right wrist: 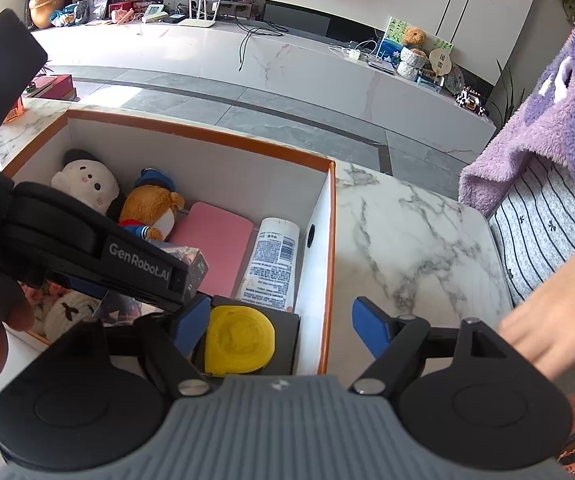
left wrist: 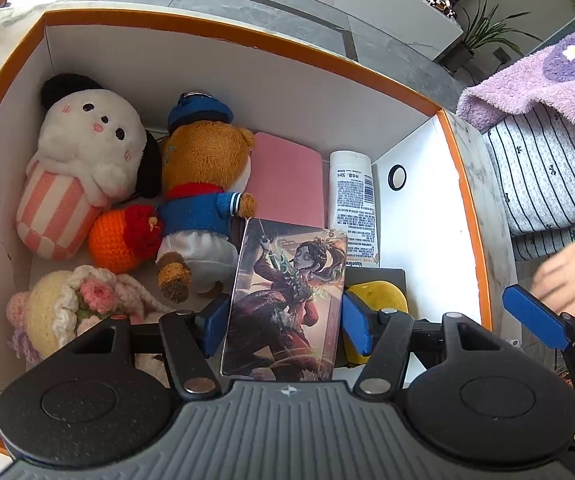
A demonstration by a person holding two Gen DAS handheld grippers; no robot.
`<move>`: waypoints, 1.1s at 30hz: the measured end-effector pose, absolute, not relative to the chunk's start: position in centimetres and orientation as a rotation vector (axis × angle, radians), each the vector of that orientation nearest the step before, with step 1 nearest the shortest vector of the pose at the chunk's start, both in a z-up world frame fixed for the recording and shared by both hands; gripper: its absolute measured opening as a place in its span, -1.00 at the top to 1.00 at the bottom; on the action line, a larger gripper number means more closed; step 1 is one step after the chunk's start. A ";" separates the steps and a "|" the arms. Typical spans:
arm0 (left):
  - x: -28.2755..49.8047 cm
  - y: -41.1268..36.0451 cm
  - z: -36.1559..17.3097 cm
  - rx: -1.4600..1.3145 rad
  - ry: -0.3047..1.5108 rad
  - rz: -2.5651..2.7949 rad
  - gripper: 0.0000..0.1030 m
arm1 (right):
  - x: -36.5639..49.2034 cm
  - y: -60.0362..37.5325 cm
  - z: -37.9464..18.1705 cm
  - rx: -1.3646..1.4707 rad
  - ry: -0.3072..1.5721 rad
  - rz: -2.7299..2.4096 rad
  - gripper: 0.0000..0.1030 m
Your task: Organize objects
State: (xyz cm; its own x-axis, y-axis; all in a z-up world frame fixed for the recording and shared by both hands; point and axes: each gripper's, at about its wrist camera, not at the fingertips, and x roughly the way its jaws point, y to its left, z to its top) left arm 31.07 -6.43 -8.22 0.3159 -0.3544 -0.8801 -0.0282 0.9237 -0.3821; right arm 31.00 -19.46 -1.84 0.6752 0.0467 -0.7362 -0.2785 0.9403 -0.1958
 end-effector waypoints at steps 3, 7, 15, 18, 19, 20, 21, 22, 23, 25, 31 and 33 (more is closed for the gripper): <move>31.1 -6.4 -8.2 -0.353 1.244 -0.223 -0.35 | 31.0 -19.5 -2.0 -0.303 0.817 0.188 -0.55; 30.9 -6.3 -7.9 -0.357 1.229 -0.245 -0.34 | 31.1 -19.7 -2.1 -0.287 0.830 0.197 -0.55; 30.5 -6.0 -6.4 -0.319 1.184 -0.266 -0.34 | 31.6 -20.8 -1.8 -0.190 0.859 0.224 -0.56; 30.2 -5.5 -5.5 -0.294 1.155 -0.275 -0.34 | 31.7 -21.1 -1.5 -0.148 0.869 0.248 -0.56; 30.0 -5.4 -5.3 -0.283 1.143 -0.273 -0.34 | 31.7 -21.2 -1.4 -0.138 0.871 0.254 -0.56; 29.8 -5.2 -4.9 -0.266 1.124 -0.271 -0.34 | 31.6 -21.2 -1.2 -0.130 0.872 0.259 -0.56; 29.6 -5.1 -4.5 -0.247 1.106 -0.270 -0.34 | 31.6 -21.2 -1.0 -0.121 0.871 0.265 -0.56; 29.3 -5.0 -4.1 -0.229 1.086 -0.266 -0.34 | 31.5 -21.1 -0.8 -0.113 0.869 0.269 -0.56; 29.0 -4.8 -3.6 -0.209 1.061 -0.259 -0.34 | 31.4 -21.1 -0.6 -0.104 0.868 0.274 -0.56; 28.2 -4.5 -2.6 -0.168 1.009 -0.246 -0.34 | 31.3 -21.1 -0.1 -0.078 0.867 0.284 -0.56; 25.0 -3.9 0.3 0.009 0.793 -0.178 -0.54 | 30.0 -20.6 1.6 -0.032 0.839 0.319 -0.56; 24.0 -3.5 0.9 0.047 0.740 -0.154 -0.62 | 29.3 -20.2 2.0 -0.028 0.825 0.330 -0.57</move>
State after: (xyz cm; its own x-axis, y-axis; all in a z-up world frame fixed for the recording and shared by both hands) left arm 24.01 -3.51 0.91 0.7276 -0.1230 -0.6749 0.1561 0.9877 -0.0118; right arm 29.30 -20.25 2.00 0.6306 0.2774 -0.7249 -0.2987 0.9487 0.1032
